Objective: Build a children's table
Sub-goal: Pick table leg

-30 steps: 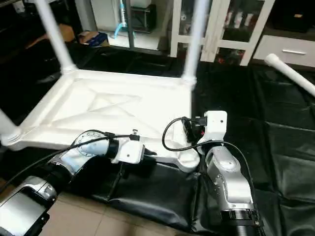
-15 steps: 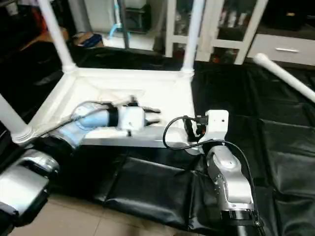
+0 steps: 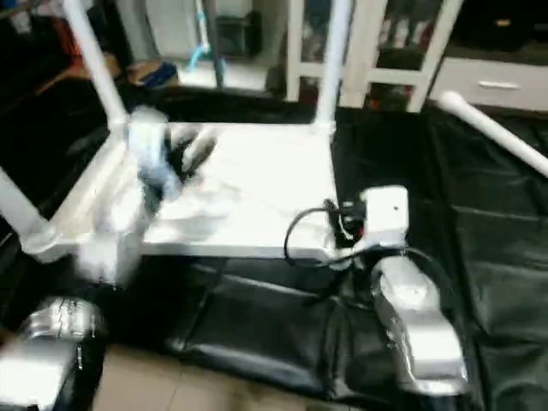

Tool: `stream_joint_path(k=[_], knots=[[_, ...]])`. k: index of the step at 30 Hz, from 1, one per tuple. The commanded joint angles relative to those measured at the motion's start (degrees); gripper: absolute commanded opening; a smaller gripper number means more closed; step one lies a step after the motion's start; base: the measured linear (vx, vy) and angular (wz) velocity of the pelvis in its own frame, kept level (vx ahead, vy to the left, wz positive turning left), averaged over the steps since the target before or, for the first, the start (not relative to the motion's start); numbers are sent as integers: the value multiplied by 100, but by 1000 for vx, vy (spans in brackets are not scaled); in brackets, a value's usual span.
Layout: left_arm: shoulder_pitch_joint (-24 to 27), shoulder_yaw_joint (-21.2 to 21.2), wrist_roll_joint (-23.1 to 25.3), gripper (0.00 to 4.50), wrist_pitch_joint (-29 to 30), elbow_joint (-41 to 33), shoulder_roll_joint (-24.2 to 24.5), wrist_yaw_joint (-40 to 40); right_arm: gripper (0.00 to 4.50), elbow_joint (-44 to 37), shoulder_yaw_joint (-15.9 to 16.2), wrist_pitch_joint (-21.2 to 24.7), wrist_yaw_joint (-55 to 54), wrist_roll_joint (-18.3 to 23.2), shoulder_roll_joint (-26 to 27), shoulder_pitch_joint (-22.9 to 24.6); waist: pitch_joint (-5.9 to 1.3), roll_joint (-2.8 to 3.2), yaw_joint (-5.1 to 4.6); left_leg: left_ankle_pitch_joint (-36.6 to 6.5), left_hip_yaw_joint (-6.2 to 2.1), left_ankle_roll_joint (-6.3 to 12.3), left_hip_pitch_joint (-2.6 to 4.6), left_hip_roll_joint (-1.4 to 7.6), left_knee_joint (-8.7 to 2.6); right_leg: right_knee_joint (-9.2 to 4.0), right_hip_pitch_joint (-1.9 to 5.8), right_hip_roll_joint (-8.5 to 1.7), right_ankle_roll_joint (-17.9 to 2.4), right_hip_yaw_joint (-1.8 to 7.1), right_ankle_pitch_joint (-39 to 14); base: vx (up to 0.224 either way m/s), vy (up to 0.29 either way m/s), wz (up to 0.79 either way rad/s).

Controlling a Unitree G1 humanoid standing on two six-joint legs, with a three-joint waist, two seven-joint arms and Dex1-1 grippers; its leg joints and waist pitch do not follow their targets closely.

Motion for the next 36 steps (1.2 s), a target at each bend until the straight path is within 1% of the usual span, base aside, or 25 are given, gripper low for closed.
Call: stream_joint_path(k=[1, 3, 4, 6, 7, 10, 13, 14, 15, 17, 18, 19, 20, 22, 23, 25, 26, 27, 28, 31, 32, 33, 34, 35, 36], knots=[[137, 128, -87, 195, 321, -532, -9, 381, 378, -222, 180, 44, -30, -134, 67, 114, -363, -18, -19, -1210, -47, 319, 54, 48, -377, -405, 256, -109, -973, 108, -1683, 0, 0, 0], [622, 231, -147, 195, 305, -1243, -321, 718, 378, -304, 216, -37, -79, -64, 232, 221, -339, -9, -43, -1305, -121, 134, 74, 134, -442, -386, 249, 23, -1002, 21, -1374, 0, 0, 0], [803, 279, -119, 195, 352, -1491, -462, 856, 378, -333, 188, -71, -123, -28, 305, 230, -284, -157, -55, -1654, -352, 352, -107, 173, -585, -249, 360, 59, -1308, -237, -1085, 1, -41, 18], [914, 314, -91, 195, 413, -1647, -550, 944, 378, -355, 168, -90, -152, -7, 347, 233, -323, 121, -211, -1678, -884, 870, 147, 689, -809, -2, 222, 91, -1564, -395, -590, 1, -56, 31], [1140, 338, -11, 195, 717, -1980, -666, 1077, 378, -429, 114, -48, -145, 78, 336, 202, -270, 144, -290, -1518, -1207, 1372, 102, 710, -889, 245, 218, 134, -1630, -481, -744, 9, -100, 50], [1418, 240, 47, 195, 1047, -2397, -692, 1232, 378, -421, -16, -1, -145, 165, 293, 120, -219, 23, -363, -1471, -1383, 1897, -103, 288, -858, 289, 381, 60, -2079, -401, -1170, 7, -148, 51], [1503, 10, 208, 195, 1065, -2506, -544, 1272, 378, -326, -134, 50, -133, 131, 256, 78, -280, -145, -212, -1413, -1203, 1034, -439, -383, -368, -226, 592, -122, -2426, -388, -2274, -25, -214, 50], [1511, -6, 216, 195, 1070, -2520, -534, 1295, 378, -323, -142, 56, -126, 121, 255, 80, -346, -378, -72, -870, -494, 718, -399, -721, 1002, -825, 538, -515, -2457, -601, -3020, -34, -224, 53], [1536, -23, 172, 195, 1124, -2567, -528, 1344, 378, -316, -169, 65, -114, 85, 254, 93, -255, -323, -3, -957, -275, 882, -602, -442, 1225, -697, 610, -674, -2288, -620, -2821, -25, -221, 45], [1622, 23, 145, 195, 1310, -2781, -587, 1390, 378, -318, -215, 59, -107, 72, 268, 115, -227, -162, -33, -1191, -243, 886, -448, -92, 877, -711, 723, -845, -1477, -970, -2826, 4, -179, 47], [1629, 26, 141, 195, 1326, -2802, -590, 1386, 378, -320, -221, 60, -106, 69, 267, 119, -313, 164, -81, -1020, -626, 995, -157, 327, 168, -525, 856, -489, -834, -1229, -1902, 30, -180, 69], [1642, 25, 161, 195, 1349, -2849, -594, 1386, 378, -330, -249, 70, -104, 74, 264, 126, -329, 218, -196, -967, -1415, 1630, 64, 1036, -388, 307, 529, -91, -390, -1146, -1548, 38, -217, 65], [1664, 17, 217, 195, 1381, -2918, -598, 1397, 378, -342, -272, 81, -111, 113, 273, 129, -351, 166, -343, 191, -1816, 2447, 451, 1206, -356, 1024, -138, 46, -291, -571, -2070, 38, -217, 65], [1729, -1, 306, 195, 1461, -3088, -624, 1411, 378, -380, -379, 78, -160, 314, 371, 142, -307, 91, -335, 2408, -1914, 3589, 310, 696, -194, 1203, -413, 9, -813, 129, -1486, -1, -255, 61], [1735, -2, 318, 195, 1465, -3102, -625, 1416, 378, -383, -392, 81, -162, 343, 383, 143, -343, 111, -343, 2706, -1544, 3308, 415, 805, -144, 1047, -447, -36, -906, 184, -1104, -22, -271, 60], [1772, -49, 406, 195, 1475, -3178, -615, 1438, 378, -392, -470, 124, -151, 503, 423, 145, -364, -222, -201, 1385, -989, 2937, 65, 62, 15, 316, 23, -67, -2350, 258, 426, -30, -340, 16], [1788, -94, 427, 195, 1478, -3212, -595, 1476, 378, -383, -480, 175, -126, 506, 411, 129, -428, -581, 21, -685, -347, 2185, -572, -923, 1259, -88, 596, -30, -3334, 489, 1326, -27, -355, 6], [1790, -123, 431, 195, 1466, -3223, -570, 1465, 378, -374, -468, 196, -115, 490, 405, 114, -429, -461, 120, -1253, -268, 1668, -511, -833, 1463, -143, 569, -174, -3462, 495, 1089, -40, -352, -3], [1797, -145, 433, 195, 1490, -3257, -556, 1487, 378, -368, -464, 209, -100, 475, 409, 101, -283, -507, 72, -1511, -256, 752, -559, -815, 1592, -140, 523, -224, -2641, 366, 231, -56, -316, -2], [1851, -180, 421, 195, 1567, -3367, -511, 1437, 378, -371, -447, 285, -98, 424, 417, 94, -232, -264, -31, -1370, -386, 886, -363, -661, 1061, -569, 670, -354, -1343, 513, -1548, -51, -279, 1], [1876, -196, 430, 195, 1586, -3397, -490, 1400, 378, -376, -458, 289, -100, 434, 436, 99, -275, -25, -100, -770, -652, 1224, -270, -253, 453, -658, 768, -75, 1, 245, -1608, -47, -254, 2], [1882, -198, 430, 195, 1588, -3402, -489, 1392, 378, -378, -458, 295, -102, 433, 437, 100, -298, 169, -141, -253, -1159, 1398, 85, 556, 68, -370, 520, 54, 553, -121, -1458, -43, -240, -2], [2007, -242, 464, 195, 1656, -3491, -444, 1246, 378, -410, -464, 389, -167, 417, 450, 129, -430, 45, -357, 1735, -1815, 2303, 519, 1489, -224, 1456, -574, -65, 971, -116, -2251, -25, -210, -3], [2066, -371, 640, 195, 1783, -3491, -320, 1182, 378, -438, -501, 413, -192, 508, 513, 146, -432, 15, -382, 2450, -1684, 2505, 568, 1193, -64, 1617, -777, -87, 743, 17, -1898, -25, -210, -3], [2145, -454, 727, 195, 1721, -3509, -237, 1041, 378, -469, -535, 448, -226, 613, 571, 165, -333, 90, -317, 3335, -1217, 3010, 279, 491, -90, 1378, -601, 51, 371, 40, -1003, -45, -210, 6]])
